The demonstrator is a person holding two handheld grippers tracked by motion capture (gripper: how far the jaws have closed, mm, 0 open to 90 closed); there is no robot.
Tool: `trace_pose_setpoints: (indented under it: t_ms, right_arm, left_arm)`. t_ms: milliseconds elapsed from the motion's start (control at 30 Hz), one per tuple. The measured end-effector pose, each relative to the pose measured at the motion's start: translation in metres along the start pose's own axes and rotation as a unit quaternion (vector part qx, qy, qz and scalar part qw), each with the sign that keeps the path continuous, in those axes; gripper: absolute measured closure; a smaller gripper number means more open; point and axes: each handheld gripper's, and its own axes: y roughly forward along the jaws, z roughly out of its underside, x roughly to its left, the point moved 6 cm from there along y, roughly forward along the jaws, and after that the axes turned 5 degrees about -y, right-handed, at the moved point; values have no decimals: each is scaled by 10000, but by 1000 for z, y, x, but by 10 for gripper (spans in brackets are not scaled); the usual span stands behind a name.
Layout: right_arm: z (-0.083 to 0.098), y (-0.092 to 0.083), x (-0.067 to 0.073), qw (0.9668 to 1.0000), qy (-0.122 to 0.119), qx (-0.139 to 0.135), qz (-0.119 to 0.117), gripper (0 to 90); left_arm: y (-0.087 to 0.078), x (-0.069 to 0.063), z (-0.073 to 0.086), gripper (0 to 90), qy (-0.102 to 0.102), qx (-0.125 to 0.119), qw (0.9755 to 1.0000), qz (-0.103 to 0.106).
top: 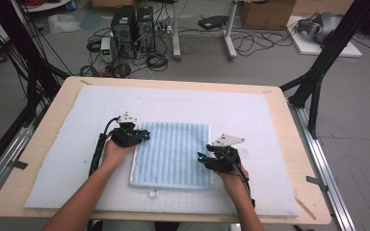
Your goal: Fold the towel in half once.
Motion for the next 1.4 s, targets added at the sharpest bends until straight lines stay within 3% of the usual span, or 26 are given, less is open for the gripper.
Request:
trace_pose_setpoints:
  t_ms: [67, 133, 200, 333, 400, 500, 600, 633, 833, 900, 967, 1100, 1233, 1400]
  right_arm:
    - [1, 3, -3, 10000, 10, 47, 45, 522]
    - [0, 6, -7, 9999, 2, 101, 108, 522]
    - [-3, 8, -15, 9998, 73, 63, 182, 533]
    - [-15, 19, -31, 9995, 195, 34, 233, 685]
    - [-23, 30, -37, 9995, 161, -4, 278, 708]
    - [-28, 49, -43, 9991, 164, 180, 342, 715]
    - [-24, 62, -51, 9971, 171, 497, 544, 707]
    - [-23, 63, -53, 9975, 260, 415, 509, 701]
    - [-18, 56, -65, 9954, 367, 469, 747, 665]
    - [-16, 51, -68, 9944, 397, 432, 875, 655]
    - [-16, 44, -68, 9955, 427, 279, 804, 611]
    - [-14, 23, -67, 9964, 389, 5, 748, 471]
    - [-8, 2, -65, 9959, 451, -159, 772, 356]
    - [-2, -15, -60, 9952, 510, -205, 816, 220]
  left_arm:
    - [0, 4, -1, 759, -21, -22, 9999, -126]
    - [-2, 6, -1, 745, -173, -51, 9998, -46]
    - [-4, 6, -4, 693, -197, -204, 9996, -47]
    - [-3, 13, -7, 697, -272, -540, 9981, 104]
    - [-1, 15, -6, 732, -330, -423, 9985, 131]
    - [1, 14, -4, 752, -266, -213, 9994, 54]
    - [2, 15, -3, 757, -365, -166, 9992, 13]
    - [2, 15, -3, 758, -380, -170, 9991, 16]
    - [1, 15, -2, 757, -349, -142, 9993, 20]
    - [0, 15, -2, 736, -374, -121, 9992, 108]
    - [-4, 16, -1, 687, -524, -162, 9982, 260]
    - [-18, 17, -2, 577, -451, -241, 9977, 444]
    - [-35, 20, -1, 435, -677, -577, 9944, 574]
    - [-48, 20, 5, 284, -482, -899, 9930, 594]
